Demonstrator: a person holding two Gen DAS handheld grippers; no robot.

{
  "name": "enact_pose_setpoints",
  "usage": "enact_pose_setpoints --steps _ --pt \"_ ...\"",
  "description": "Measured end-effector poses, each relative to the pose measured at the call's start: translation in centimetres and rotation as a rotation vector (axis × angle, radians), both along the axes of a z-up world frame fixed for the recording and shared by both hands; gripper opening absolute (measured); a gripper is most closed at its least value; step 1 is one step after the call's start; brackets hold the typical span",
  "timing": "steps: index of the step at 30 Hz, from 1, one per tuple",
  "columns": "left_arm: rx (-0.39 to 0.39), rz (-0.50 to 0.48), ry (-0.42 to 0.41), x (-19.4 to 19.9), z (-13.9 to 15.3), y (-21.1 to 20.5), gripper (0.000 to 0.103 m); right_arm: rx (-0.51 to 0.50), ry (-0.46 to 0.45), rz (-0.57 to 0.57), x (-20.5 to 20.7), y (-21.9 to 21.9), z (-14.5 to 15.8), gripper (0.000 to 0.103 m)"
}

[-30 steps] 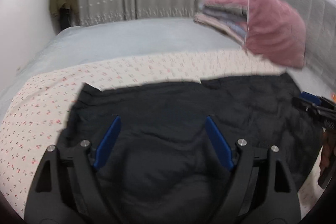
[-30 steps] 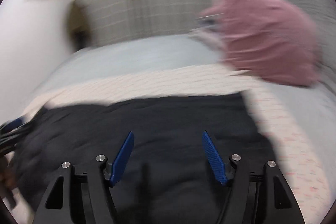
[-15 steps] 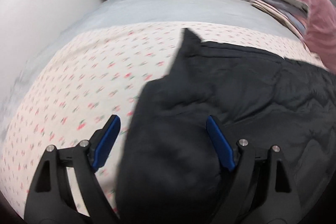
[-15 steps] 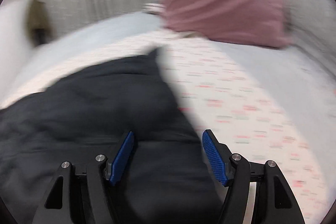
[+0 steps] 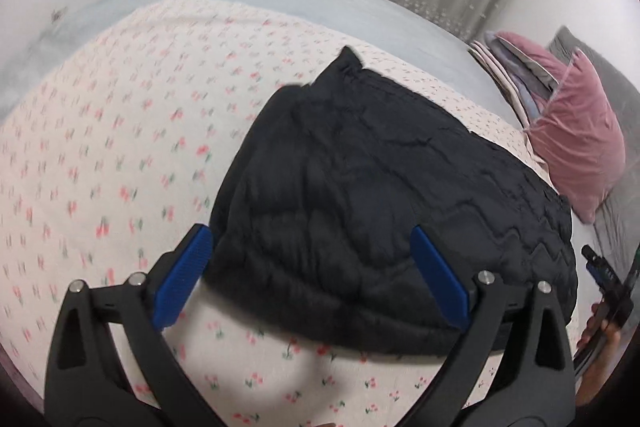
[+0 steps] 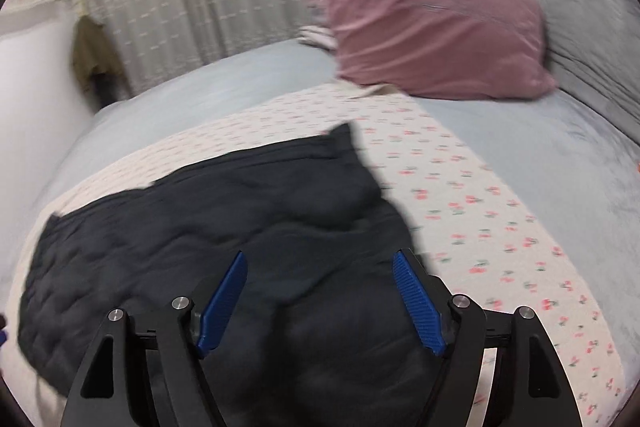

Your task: Fold large clothes

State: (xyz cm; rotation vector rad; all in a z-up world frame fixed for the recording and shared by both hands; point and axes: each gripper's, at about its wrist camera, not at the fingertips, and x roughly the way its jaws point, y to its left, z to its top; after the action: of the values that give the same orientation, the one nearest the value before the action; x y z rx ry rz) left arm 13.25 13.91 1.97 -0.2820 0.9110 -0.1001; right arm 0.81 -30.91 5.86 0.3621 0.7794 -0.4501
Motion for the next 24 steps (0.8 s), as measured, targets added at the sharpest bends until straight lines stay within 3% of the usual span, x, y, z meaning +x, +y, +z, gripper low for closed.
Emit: enact_pose_setpoints --steps 6,17,20,24 --pt "-0.198 0.035 0.08 -0.7 -3.2 1.0 0.099 -0.005 -0.003 0.084 0.3 4.5 0.2 0.077" --pt "-0.355 0.092 0.176 -0.1 -7.3 0.7 0.099 0.045 0.02 0.194 2.0 10.0 -1.1 0.077" --pt "-0.343 0.094 0.136 0.3 -7.2 0.1 0.099 0.087 0.035 0.211 2.5 10.8 -2.1 0.077" --pt "-0.427 0.107 0.082 1.2 -7.5 -0.2 0.099 0.08 0.064 0.213 3.1 11.4 -3.1 0.077"
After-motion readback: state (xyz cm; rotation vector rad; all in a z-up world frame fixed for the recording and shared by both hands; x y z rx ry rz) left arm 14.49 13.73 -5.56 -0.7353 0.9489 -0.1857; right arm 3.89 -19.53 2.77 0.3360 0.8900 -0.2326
